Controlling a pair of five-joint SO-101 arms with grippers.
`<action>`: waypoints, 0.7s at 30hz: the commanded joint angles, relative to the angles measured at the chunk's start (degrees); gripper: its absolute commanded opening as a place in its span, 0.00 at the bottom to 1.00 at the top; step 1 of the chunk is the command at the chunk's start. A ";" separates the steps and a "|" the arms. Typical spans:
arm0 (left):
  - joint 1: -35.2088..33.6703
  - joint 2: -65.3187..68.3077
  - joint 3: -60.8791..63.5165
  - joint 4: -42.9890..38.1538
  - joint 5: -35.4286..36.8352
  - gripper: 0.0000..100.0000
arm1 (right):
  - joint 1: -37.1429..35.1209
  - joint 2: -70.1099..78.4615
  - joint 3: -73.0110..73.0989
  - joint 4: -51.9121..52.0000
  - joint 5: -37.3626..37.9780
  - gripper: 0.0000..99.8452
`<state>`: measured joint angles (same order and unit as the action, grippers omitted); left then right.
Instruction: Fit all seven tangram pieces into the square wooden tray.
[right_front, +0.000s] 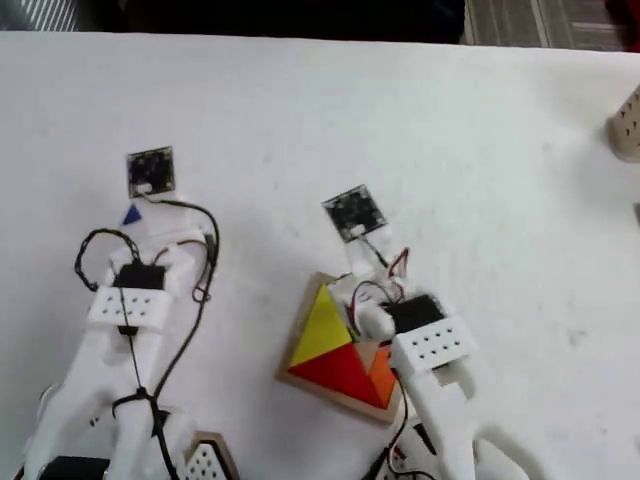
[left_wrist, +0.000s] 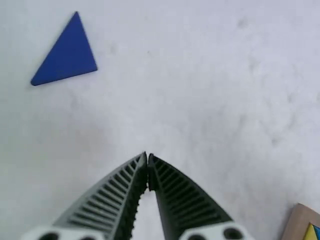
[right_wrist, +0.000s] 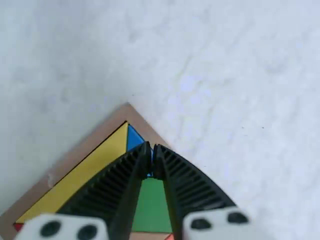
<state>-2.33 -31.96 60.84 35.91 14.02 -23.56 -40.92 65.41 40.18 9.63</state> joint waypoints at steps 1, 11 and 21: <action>-5.23 -1.45 -3.69 -1.05 -3.52 0.03 | 4.44 -2.07 -0.26 0.92 2.64 0.02; -10.42 -1.36 -13.54 6.86 -34.55 0.25 | 8.48 -2.07 0.97 0.92 3.60 0.02; -16.13 8.22 -25.32 14.24 -41.41 0.25 | 8.57 -2.07 1.05 0.92 4.48 0.02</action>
<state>-17.01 -30.37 43.60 46.99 -25.71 -15.56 -41.54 66.81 40.88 13.49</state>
